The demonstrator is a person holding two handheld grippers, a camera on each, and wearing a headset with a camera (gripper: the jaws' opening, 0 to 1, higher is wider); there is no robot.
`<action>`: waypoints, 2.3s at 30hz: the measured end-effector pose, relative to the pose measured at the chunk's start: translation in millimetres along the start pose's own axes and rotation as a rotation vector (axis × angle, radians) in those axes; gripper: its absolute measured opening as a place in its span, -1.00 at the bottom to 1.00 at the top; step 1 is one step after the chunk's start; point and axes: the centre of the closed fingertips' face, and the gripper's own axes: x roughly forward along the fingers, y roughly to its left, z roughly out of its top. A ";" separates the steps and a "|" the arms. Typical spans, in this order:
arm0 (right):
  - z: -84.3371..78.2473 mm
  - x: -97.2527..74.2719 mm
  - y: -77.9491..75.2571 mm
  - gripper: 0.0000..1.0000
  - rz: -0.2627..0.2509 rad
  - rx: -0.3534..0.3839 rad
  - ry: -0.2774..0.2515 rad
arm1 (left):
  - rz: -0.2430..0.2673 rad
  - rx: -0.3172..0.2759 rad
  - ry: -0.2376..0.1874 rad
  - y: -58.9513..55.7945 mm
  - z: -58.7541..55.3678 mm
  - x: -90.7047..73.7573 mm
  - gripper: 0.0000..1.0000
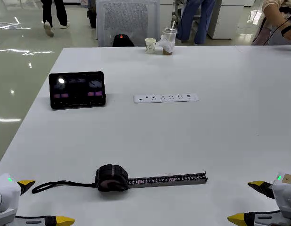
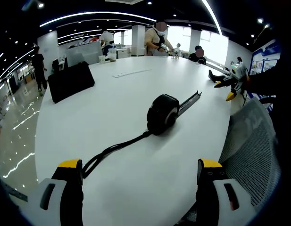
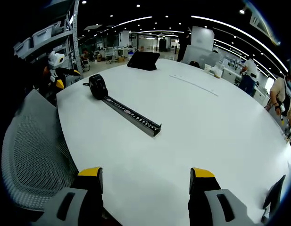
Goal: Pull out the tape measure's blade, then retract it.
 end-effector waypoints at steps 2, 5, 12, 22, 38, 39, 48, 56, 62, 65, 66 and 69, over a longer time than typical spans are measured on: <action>0.2 -2.3 2.4 0.54 -0.001 -0.002 -0.001 | 0.003 0.000 -0.003 -0.3 -1.6 -2.7 0.97; -0.6 -4.2 4.1 0.66 0.001 -0.009 0.000 | -0.001 -0.007 -0.006 -0.5 -4.3 -6.3 0.97; -2.4 -5.9 2.0 0.98 -0.003 0.013 -0.012 | 0.014 -0.023 0.032 5.0 -12.6 -11.6 0.97; -2.7 -9.5 3.4 0.98 0.014 0.027 -0.016 | 0.028 -0.023 0.044 10.0 -11.5 -13.8 0.97; -5.4 -10.6 2.6 0.98 0.005 0.028 -0.014 | 0.016 -0.022 0.046 10.9 -6.0 -13.4 0.97; -4.8 -11.1 3.4 0.98 0.005 0.028 -0.014 | 0.023 -0.006 0.040 12.3 -4.4 -13.3 0.97; -4.7 -11.6 1.1 0.98 0.010 0.002 0.005 | 0.012 0.005 0.030 2.1 6.4 -6.6 0.97; -0.3 -8.6 -5.4 0.98 0.018 -0.030 0.024 | 0.020 -0.002 0.005 -7.3 25.0 3.9 0.97; 5.5 -3.9 -8.9 0.98 0.039 -0.086 0.041 | 0.043 -0.027 -0.026 -10.7 41.6 12.9 0.97; 11.0 -0.1 -10.6 0.98 0.054 -0.133 0.037 | 0.053 -0.087 -0.034 -9.6 46.2 19.3 0.97; 11.8 1.4 -11.0 0.98 0.059 -0.139 0.043 | 0.051 -0.105 -0.043 -10.4 48.2 21.3 0.97; 16.4 6.8 -12.5 0.98 0.077 -0.182 0.055 | 0.060 -0.191 -0.072 -13.8 54.2 26.7 0.96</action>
